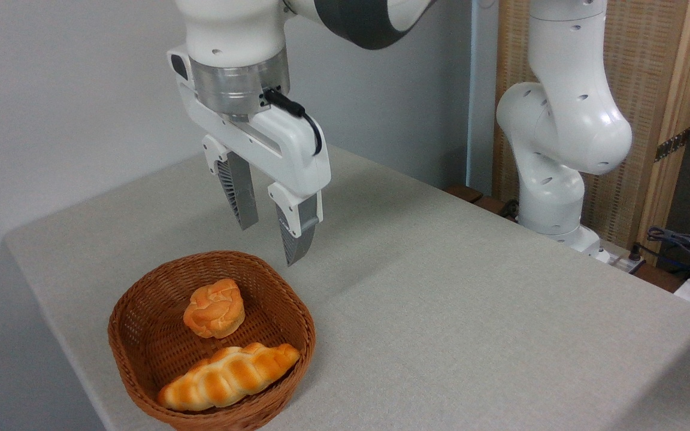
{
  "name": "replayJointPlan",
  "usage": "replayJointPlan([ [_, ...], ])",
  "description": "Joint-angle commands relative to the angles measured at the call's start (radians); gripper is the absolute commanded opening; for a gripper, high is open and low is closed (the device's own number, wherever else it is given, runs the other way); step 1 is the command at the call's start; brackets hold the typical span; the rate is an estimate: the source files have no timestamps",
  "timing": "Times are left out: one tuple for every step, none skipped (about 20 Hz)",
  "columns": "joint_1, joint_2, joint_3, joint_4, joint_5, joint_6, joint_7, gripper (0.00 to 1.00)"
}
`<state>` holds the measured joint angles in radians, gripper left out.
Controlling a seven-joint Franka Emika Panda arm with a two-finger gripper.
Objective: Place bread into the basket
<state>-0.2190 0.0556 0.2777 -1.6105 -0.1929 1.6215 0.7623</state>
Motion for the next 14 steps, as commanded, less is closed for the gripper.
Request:
replayJointPlan([
  [0.013, -0.002, -0.075, 0.044, 0.102, -0.023, -0.087, 1.0],
  [0.032, -0.006, -0.103, 0.046, 0.134, -0.023, -0.106, 1.0],
  [0.047, -0.01, -0.141, 0.046, 0.16, -0.023, -0.127, 1.0],
  [0.067, -0.011, -0.185, 0.046, 0.194, -0.023, -0.132, 1.0],
  [0.084, -0.014, -0.23, 0.046, 0.241, -0.025, -0.133, 1.0],
  [0.092, -0.023, -0.256, 0.047, 0.269, -0.025, -0.135, 1.0],
  [0.092, -0.028, -0.256, 0.047, 0.271, -0.025, -0.133, 1.0],
  [0.09, -0.036, -0.252, 0.047, 0.268, -0.023, -0.129, 1.0],
  [0.09, -0.039, -0.25, 0.047, 0.267, -0.023, -0.127, 1.0],
  [0.09, -0.039, -0.249, 0.047, 0.265, -0.023, -0.127, 1.0],
  [0.09, -0.039, -0.249, 0.047, 0.263, -0.023, -0.127, 1.0],
  [0.09, -0.039, -0.249, 0.047, 0.254, -0.023, -0.127, 1.0],
  [0.09, -0.039, -0.239, 0.047, 0.239, -0.023, -0.127, 1.0],
  [0.09, -0.04, -0.229, 0.047, 0.212, -0.023, -0.124, 1.0],
])
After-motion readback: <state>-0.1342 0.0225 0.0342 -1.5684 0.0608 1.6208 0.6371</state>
